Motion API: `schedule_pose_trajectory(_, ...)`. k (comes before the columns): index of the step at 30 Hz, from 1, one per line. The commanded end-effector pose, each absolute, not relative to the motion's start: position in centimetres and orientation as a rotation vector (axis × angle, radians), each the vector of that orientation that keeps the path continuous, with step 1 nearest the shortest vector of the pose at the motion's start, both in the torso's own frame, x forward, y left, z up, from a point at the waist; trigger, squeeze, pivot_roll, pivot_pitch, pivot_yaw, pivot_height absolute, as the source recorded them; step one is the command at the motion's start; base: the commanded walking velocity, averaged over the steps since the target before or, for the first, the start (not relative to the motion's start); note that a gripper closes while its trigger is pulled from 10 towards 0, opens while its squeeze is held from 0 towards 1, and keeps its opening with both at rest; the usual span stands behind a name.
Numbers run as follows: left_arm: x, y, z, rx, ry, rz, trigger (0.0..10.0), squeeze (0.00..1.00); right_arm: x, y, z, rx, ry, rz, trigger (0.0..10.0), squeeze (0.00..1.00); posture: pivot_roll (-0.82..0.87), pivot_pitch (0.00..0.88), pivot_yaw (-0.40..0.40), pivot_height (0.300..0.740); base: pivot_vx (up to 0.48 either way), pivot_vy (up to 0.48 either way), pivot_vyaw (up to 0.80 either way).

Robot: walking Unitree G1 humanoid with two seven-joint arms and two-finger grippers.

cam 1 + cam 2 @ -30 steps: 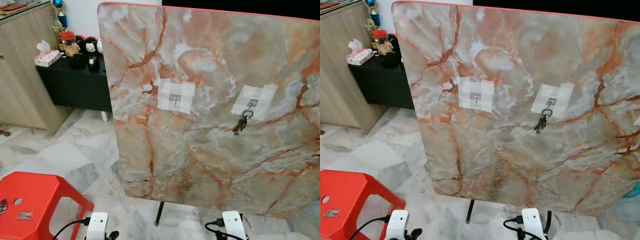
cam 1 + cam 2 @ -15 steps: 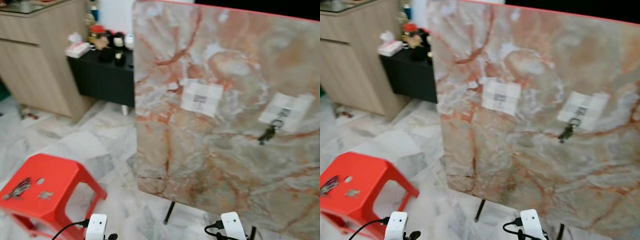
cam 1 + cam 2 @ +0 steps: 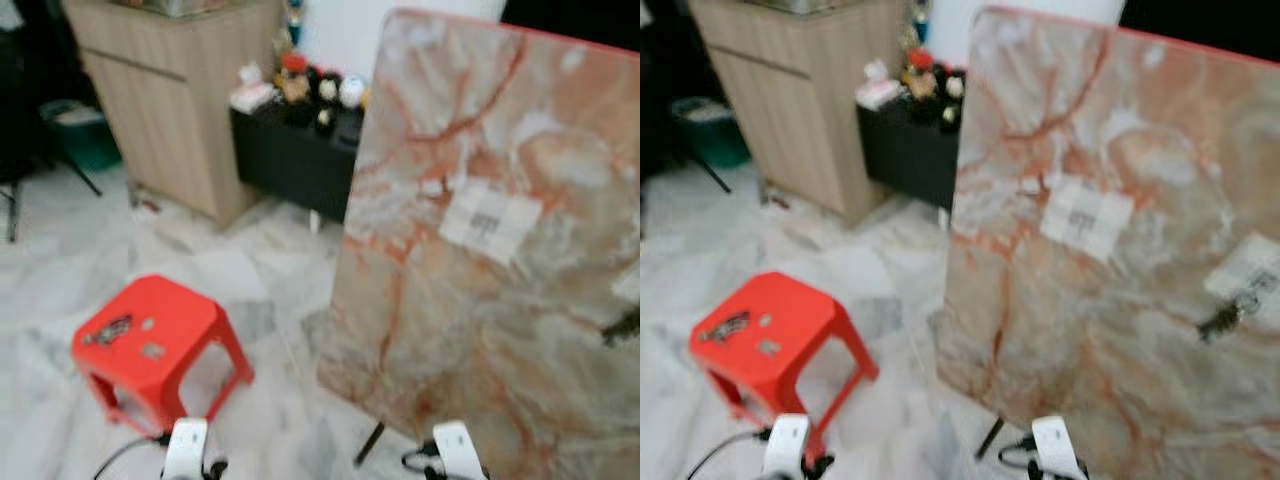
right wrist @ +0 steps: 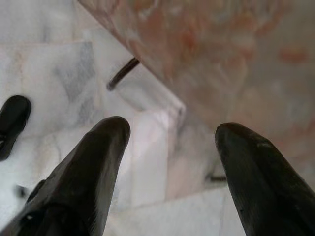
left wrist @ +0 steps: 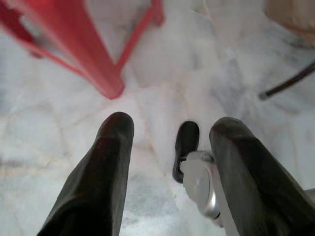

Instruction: Hang keys on a hook

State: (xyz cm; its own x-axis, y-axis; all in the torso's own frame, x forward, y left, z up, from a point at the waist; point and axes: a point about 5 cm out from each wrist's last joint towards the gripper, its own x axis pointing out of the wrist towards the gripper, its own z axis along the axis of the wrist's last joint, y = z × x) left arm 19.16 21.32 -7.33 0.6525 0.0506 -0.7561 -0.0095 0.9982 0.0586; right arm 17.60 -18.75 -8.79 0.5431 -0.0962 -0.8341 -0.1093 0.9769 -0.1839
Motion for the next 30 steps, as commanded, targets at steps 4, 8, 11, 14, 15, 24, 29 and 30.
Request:
schedule_pose_trajectory(4,18.27,20.81,-7.91,0.030,0.894,0.035,10.0,0.00,17.28,-19.17,-8.90,-0.225,1.018,-0.004,10.0,0.00,0.08,0.000,-0.092,0.740,0.000,0.000,0.80)
schedule_pose_trajectory(8,18.22,20.76,-7.94,0.028,0.895,0.034,10.0,0.00,17.30,-19.12,-8.90,-0.226,1.017,0.000,10.0,0.00,0.07,0.000,-0.091,0.740,0.000,0.000,0.80)
schedule_pose_trajectory(11,18.21,20.77,-7.95,0.029,0.896,0.034,10.0,0.00,17.30,-19.10,-8.90,-0.226,1.016,0.002,10.0,0.00,0.07,0.000,-0.089,0.740,0.000,0.000,0.80)
schedule_pose_trajectory(14,18.15,20.79,-7.97,0.029,0.897,0.036,10.0,0.00,17.25,-19.06,-8.92,-0.236,1.018,0.012,10.0,0.00,0.07,0.000,-0.093,0.740,0.000,0.000,0.80)
schedule_pose_trajectory(15,18.14,20.79,-7.97,0.028,0.897,0.037,10.0,0.00,17.23,-19.07,-8.93,-0.235,1.018,0.012,10.0,0.00,0.07,0.000,-0.095,0.740,0.000,0.000,0.80)
schedule_pose_trajectory(24,18.03,20.57,-8.07,0.020,0.902,0.037,10.0,0.00,17.21,-19.16,-8.92,-0.223,1.015,0.005,10.0,0.00,0.07,0.000,-0.097,0.740,0.000,0.000,0.71)
schedule_pose_trajectory(29,17.92,20.59,-8.14,0.008,0.908,0.046,10.0,0.00,17.15,-19.07,-8.96,-0.198,1.016,-0.008,10.0,0.00,0.08,0.000,-0.095,0.740,0.000,0.000,0.00)
schedule_pose_trajectory(30,17.89,20.60,-8.15,0.007,0.909,0.047,10.0,0.00,17.13,-19.07,-8.97,-0.196,1.016,-0.009,10.0,0.00,0.09,0.000,-0.098,0.740,0.000,0.000,0.00)
